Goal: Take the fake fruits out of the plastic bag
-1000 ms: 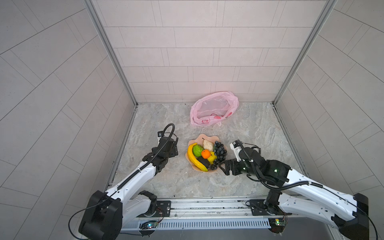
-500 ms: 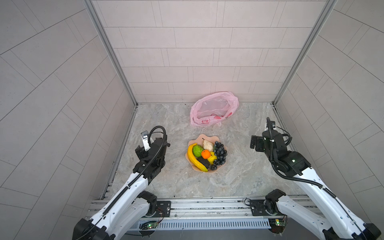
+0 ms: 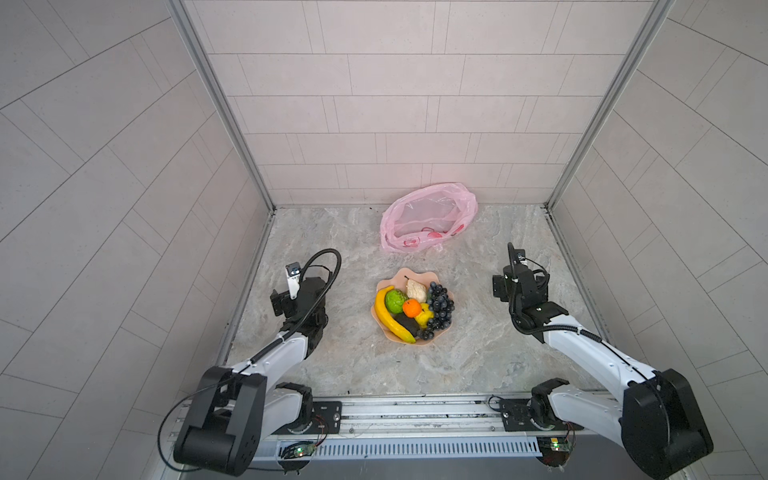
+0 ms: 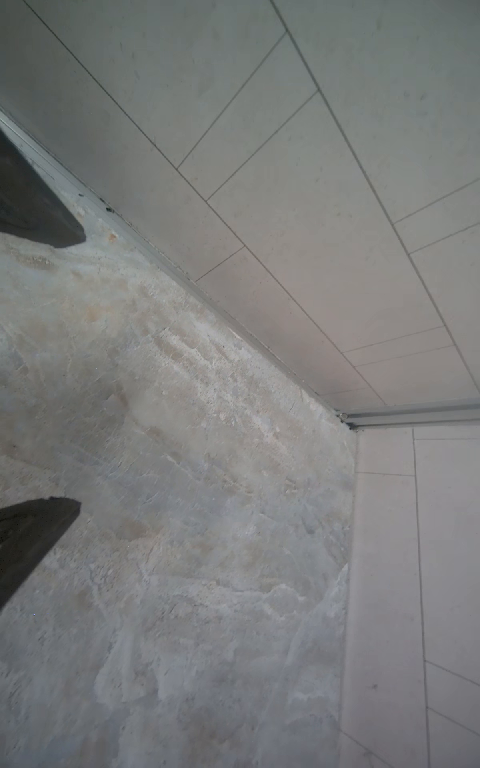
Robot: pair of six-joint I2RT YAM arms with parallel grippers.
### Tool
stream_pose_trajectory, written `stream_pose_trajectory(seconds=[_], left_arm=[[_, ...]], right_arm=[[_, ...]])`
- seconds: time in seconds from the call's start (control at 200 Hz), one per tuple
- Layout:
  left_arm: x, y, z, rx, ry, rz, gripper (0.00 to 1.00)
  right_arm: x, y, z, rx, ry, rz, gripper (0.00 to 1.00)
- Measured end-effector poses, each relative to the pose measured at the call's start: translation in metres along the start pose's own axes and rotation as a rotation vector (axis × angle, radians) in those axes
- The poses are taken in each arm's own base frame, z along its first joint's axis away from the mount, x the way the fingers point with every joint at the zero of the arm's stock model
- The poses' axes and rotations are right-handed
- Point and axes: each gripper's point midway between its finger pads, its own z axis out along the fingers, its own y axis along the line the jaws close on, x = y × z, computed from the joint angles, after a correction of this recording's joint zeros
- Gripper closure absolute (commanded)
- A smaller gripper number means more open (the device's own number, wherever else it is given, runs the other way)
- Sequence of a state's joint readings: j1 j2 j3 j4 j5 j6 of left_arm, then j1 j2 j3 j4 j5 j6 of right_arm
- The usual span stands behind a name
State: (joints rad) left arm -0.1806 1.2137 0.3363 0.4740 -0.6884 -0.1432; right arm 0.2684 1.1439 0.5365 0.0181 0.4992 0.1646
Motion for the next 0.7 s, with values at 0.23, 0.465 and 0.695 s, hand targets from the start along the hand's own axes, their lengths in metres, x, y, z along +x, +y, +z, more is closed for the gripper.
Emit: stream_pose_trajectory(seconds=[0.23,0.465,0.695], left_arm=[[-0.006,-0.005,0.019,0.052,-0.029,-0.056,0.0],[0.028,-0.041,0.052,0.205,0.086,0.008,0.0],[0.017,-0.058,0.052,0.299,0.068,0.012,0.0]], right_arm=[[0.003,-0.001,0.029,0.03,-0.076,0.01,0.01],[0.007,0.0,0.046,-0.022,-0.152,0.051,0.01],[0.02,0.01,0.071,-0.064,-0.117,0.052,0.01]])
